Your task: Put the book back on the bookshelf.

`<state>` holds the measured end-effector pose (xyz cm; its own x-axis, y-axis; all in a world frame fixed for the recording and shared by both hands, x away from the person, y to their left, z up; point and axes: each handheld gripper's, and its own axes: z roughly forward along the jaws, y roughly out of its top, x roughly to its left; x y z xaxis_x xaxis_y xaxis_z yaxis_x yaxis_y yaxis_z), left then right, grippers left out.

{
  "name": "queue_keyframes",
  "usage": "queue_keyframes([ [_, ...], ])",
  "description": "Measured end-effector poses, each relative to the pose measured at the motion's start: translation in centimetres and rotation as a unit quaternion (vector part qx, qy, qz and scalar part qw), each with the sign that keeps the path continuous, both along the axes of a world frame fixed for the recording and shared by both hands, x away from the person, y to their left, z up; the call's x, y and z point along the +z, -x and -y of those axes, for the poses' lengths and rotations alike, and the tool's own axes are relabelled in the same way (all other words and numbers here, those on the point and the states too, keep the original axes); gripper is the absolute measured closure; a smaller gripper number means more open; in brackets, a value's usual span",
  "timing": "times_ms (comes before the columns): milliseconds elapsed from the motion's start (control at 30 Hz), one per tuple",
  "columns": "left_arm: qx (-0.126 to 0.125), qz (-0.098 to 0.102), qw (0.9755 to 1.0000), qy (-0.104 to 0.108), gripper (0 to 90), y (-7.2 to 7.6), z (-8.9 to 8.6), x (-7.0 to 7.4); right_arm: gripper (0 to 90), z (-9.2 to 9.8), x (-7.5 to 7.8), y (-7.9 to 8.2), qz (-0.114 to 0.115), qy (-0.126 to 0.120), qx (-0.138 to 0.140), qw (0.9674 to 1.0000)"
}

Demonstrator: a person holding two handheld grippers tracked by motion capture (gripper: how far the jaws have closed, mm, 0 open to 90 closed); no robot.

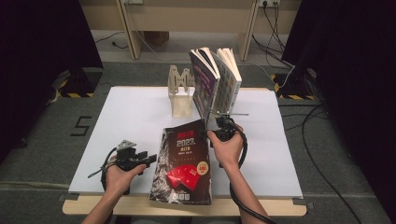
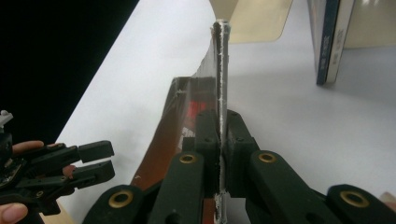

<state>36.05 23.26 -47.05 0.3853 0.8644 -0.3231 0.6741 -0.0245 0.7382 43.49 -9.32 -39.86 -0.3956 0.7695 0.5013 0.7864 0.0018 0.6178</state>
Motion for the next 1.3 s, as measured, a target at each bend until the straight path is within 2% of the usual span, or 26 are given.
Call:
queue_keyframes([
  [133, -0.001, -0.001, 1.0000, 0.000, 49.2, 0.0, -0.1, 0.0, 86.8, 0.1, 0.5, 0.1, 0.005, -0.003, -0.006, 1.0000],
  [467, -0.004, 0.001, 1.0000, 0.004, 48.8, -0.1, -0.1, 0.2, 86.8, -0.2, 2.3, 0.5, 0.038, -0.007, -0.017, 0.9991],
  [600, -0.003, 0.003, 1.0000, 0.007, 48.6, -0.1, -0.1, 0.4, 86.8, -0.1, 2.9, 0.4, 0.043, -0.007, -0.025, 0.9987],
  [1100, -0.001, 0.002, 0.9999, 0.015, 47.5, -0.3, -0.2, 0.6, 86.7, -0.2, 4.7, 0.0, 0.074, -0.006, -0.046, 0.9961],
  [1300, 0.000, 0.004, 0.9998, 0.018, 47.4, -0.3, -0.2, 0.8, 86.6, -0.3, 4.9, 0.0, 0.085, -0.003, -0.052, 0.9950],
])
